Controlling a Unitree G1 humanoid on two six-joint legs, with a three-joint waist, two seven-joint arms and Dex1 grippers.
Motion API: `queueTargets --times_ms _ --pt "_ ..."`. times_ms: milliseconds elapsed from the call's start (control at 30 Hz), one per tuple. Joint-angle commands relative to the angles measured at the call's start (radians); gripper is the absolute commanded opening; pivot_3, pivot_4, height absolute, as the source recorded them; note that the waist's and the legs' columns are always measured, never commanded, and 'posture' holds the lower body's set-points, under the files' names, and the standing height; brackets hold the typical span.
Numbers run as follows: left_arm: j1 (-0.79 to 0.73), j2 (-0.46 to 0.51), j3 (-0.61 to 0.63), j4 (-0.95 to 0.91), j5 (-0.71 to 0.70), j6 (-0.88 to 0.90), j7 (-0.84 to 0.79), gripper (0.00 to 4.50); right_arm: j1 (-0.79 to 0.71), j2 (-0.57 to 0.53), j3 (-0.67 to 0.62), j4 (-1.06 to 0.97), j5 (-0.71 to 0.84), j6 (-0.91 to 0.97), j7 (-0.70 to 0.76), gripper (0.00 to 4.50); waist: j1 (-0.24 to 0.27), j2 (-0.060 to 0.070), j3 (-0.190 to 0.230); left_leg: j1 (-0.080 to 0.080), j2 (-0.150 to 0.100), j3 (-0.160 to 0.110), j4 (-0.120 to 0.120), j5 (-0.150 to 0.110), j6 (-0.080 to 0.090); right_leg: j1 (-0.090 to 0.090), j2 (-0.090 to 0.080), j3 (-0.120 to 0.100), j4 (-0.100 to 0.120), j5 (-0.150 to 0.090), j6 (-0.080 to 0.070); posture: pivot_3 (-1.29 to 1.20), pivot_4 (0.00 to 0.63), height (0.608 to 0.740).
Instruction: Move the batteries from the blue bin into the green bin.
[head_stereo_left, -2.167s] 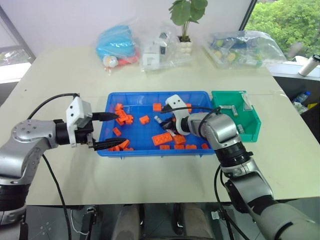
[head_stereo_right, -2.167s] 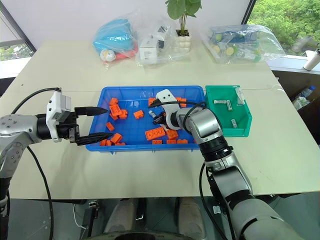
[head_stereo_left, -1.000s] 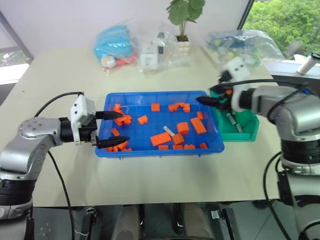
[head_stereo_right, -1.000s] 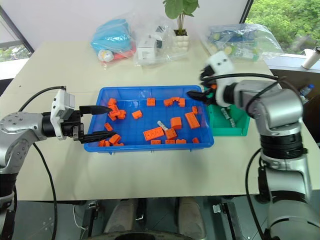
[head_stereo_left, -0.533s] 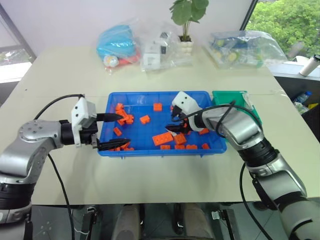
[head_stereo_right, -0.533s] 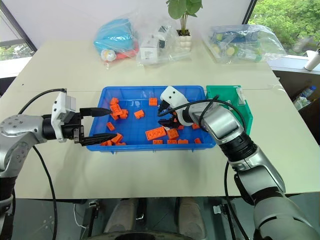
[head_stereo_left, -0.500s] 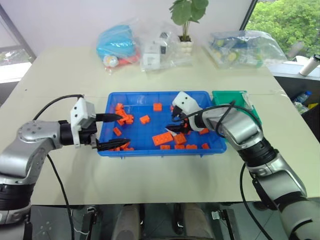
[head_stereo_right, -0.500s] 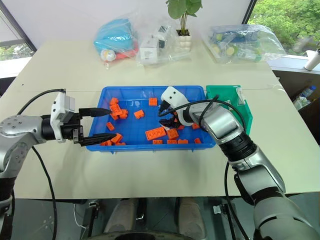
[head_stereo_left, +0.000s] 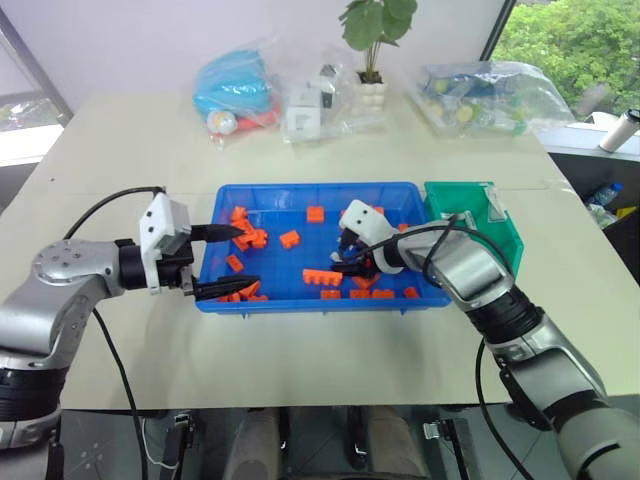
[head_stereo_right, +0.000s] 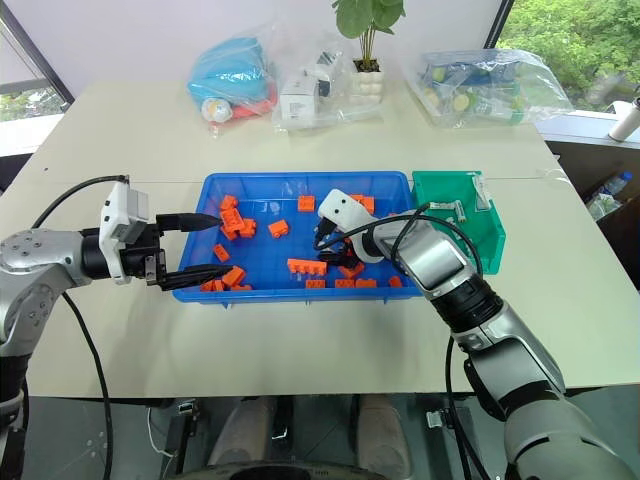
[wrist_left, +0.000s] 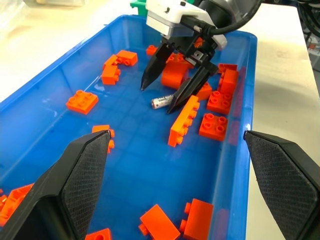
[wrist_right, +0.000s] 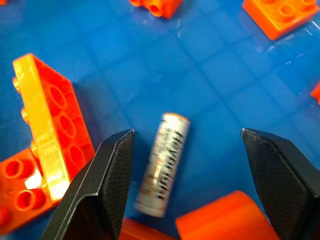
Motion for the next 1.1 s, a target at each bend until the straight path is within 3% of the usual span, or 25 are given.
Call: queueTargets --times_ms 33,67,267,367,500,600,733,833,967,1033,1100 --pt "-0.030 0.008 0.010 -0.008 -0.009 -0.003 -0.003 4.50 0.016 -0.001 -0.021 -0.023 -0.016 -0.013 0.001 2.89 0.000 0.000 0.000 0.000 0.000 0.000 0.000 0.000 0.000 0.000 0.000 0.000 0.000 0.000 0.000 0.00 0.150 0.736" --pt "-0.033 0.008 0.008 -0.007 -0.009 -0.003 -0.003 4.50 0.020 -0.001 -0.023 -0.025 -0.016 -0.014 0.002 2.66 0.000 0.000 0.000 0.000 0.000 0.000 0.000 0.000 0.000 0.000 0.000 0.000 0.000 0.000 0.000 0.00 0.150 0.736" --pt "-0.048 0.005 -0.003 0.009 -0.003 -0.007 -0.013 4.50 0.030 -0.002 -0.056 -0.076 0.001 0.029 0.007 0.20 0.000 0.000 0.000 0.001 0.000 0.000 0.000 0.000 0.000 0.000 0.000 0.000 0.000 0.000 0.000 0.00 0.150 0.736" --pt "-0.061 -0.004 -0.017 0.019 0.001 -0.011 -0.016 4.50 0.017 0.010 -0.139 -0.119 0.050 0.095 0.005 0.18 0.000 0.000 0.000 0.001 0.000 0.000 0.000 0.000 0.000 0.000 0.000 0.000 0.000 0.000 0.000 0.00 0.150 0.736" --pt "-0.082 -0.019 -0.036 0.035 0.008 -0.016 -0.021 4.50 -0.074 0.003 -0.367 -0.142 0.134 0.216 -0.030 0.18 0.003 0.000 0.000 0.000 0.000 0.000 0.000 0.000 0.000 0.000 0.000 0.000 0.000 0.000 0.000 0.00 0.150 0.736" --pt "-0.091 -0.024 -0.046 0.047 0.011 -0.021 -0.027 4.50 -0.137 -0.064 -0.520 -0.103 0.166 0.292 -0.054 0.18 0.004 0.000 0.000 0.000 0.000 0.000 0.000 0.000 0.000 0.000 0.000 0.000 0.000 0.000 0.000 0.00 0.150 0.736" --pt "-0.096 -0.029 -0.050 0.057 0.013 -0.024 -0.034 4.50 -0.144 -0.170 -0.607 -0.082 0.185 0.345 -0.062 0.18 0.006 0.000 0.000 0.000 0.000 0.000 -0.001 0.000 0.000 0.001 0.000 0.000 -0.001 0.000 0.000 0.00 0.150 0.736" --pt "-0.105 -0.031 -0.052 0.067 0.013 -0.023 -0.041 4.50 -0.024 -0.318 -0.640 -0.111 0.175 0.349 -0.036 0.18 0.004 -0.001 0.000 0.000 0.000 0.000 -0.001 0.000 0.000 0.000 0.000 0.000 -0.001 0.000 0.000 0.00 0.150 0.736" --pt "-0.110 -0.030 -0.053 0.080 0.016 -0.029 -0.050 4.50 0.105 -0.371 -0.645 -0.169 0.190 0.348 -0.045 0.18 -0.002 0.000 0.000 0.000 0.000 0.000 -0.001 0.000 0.000 0.000 0.000 0.000 -0.001 0.000 0.000 0.00 0.150 0.736" --pt "-0.112 -0.030 -0.055 0.083 0.017 -0.031 -0.050 4.50 0.143 -0.370 -0.636 -0.179 0.180 0.318 -0.059 1.18 -0.009 0.000 0.000 0.002 0.000 0.001 -0.001 0.000 0.000 0.000 0.000 0.001 0.000 0.000 0.000 0.00 0.150 0.736" --pt "-0.112 -0.028 -0.054 0.086 0.017 -0.032 -0.051 4.50 0.155 -0.369 -0.629 -0.158 0.165 0.279 -0.071 1.78 -0.008 0.001 0.000 0.002 0.001 0.001 -0.001 0.000 0.000 0.000 0.001 0.001 0.001 0.000 0.000 0.00 0.150 0.736"
